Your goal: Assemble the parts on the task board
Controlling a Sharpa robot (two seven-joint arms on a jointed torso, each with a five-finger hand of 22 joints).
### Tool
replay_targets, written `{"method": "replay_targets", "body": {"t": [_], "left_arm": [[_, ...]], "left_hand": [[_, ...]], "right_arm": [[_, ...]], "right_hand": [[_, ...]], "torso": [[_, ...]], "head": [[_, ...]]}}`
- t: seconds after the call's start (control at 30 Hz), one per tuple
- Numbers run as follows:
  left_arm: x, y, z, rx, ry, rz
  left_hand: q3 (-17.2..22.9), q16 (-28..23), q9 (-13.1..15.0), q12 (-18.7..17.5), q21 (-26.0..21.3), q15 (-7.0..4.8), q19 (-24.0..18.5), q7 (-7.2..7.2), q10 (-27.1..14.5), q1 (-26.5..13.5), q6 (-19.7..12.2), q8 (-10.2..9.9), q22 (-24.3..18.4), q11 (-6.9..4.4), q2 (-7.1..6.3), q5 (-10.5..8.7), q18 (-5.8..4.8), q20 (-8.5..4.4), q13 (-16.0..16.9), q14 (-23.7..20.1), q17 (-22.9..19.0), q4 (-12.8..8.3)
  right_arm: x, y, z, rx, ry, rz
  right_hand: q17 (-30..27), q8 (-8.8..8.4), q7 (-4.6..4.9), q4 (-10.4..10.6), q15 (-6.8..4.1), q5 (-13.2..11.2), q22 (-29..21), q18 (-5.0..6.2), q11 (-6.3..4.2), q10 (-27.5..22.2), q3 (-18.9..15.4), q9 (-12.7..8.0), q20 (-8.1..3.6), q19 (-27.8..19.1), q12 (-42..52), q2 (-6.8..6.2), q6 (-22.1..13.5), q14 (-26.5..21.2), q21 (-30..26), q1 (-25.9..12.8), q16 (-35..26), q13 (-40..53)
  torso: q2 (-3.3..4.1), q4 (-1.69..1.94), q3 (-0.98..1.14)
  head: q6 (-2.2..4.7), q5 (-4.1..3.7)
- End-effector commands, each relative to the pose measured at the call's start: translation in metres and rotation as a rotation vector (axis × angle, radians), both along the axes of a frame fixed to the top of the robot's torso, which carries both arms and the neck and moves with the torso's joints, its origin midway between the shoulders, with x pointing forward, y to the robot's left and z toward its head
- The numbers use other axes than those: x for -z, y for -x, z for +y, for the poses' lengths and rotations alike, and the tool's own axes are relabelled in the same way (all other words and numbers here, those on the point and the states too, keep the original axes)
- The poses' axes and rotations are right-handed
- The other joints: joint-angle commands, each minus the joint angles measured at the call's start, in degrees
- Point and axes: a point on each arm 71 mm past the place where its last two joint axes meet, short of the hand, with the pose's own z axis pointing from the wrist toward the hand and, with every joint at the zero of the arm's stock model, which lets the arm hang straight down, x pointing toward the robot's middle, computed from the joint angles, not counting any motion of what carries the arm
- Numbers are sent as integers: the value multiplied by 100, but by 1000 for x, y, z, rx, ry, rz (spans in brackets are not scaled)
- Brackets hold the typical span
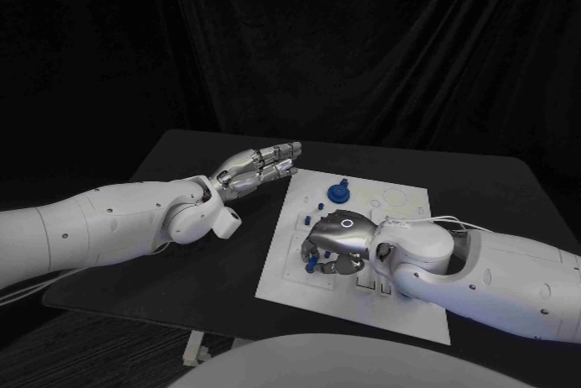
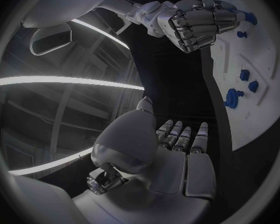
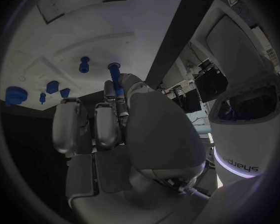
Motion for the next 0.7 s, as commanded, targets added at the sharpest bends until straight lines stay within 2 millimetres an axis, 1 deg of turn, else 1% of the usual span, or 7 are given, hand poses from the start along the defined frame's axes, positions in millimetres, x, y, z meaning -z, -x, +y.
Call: {"method": "replay_targets", "body": {"t": [0.03,0.7], "left_arm": [[0,1,-2,10,18,6],[1,1,-3,12,16,12]], "left_hand": [[48,27,4,-22,30,-26,19,29,5,63,-6,6,9,-12,3,43,-37,21,1,7,6,-1],[65,39,7,-11,27,-10,14,52,7,107,10,8,-3,-9,-8,72,-41,21,3,13,10,-5]], "right_arm": [[2,0,0,13,13,-7],[9,2,1,15,47,19]], "right_hand": [[-2,-27,-3,0,15,-21,1039,86,4,50,50,11,-4,-30,-2,-17,-45,33,-22,31,4,1],[-68,-45,-8,-27,19,-37,1021,98,14,7,90,16,-1,-58,-37,-28,-75,7,-80,37,-33,-11]], "torso": [[1,2,0],[2,-1,0]], "head": [[-1,-4],[-1,-8]]}}
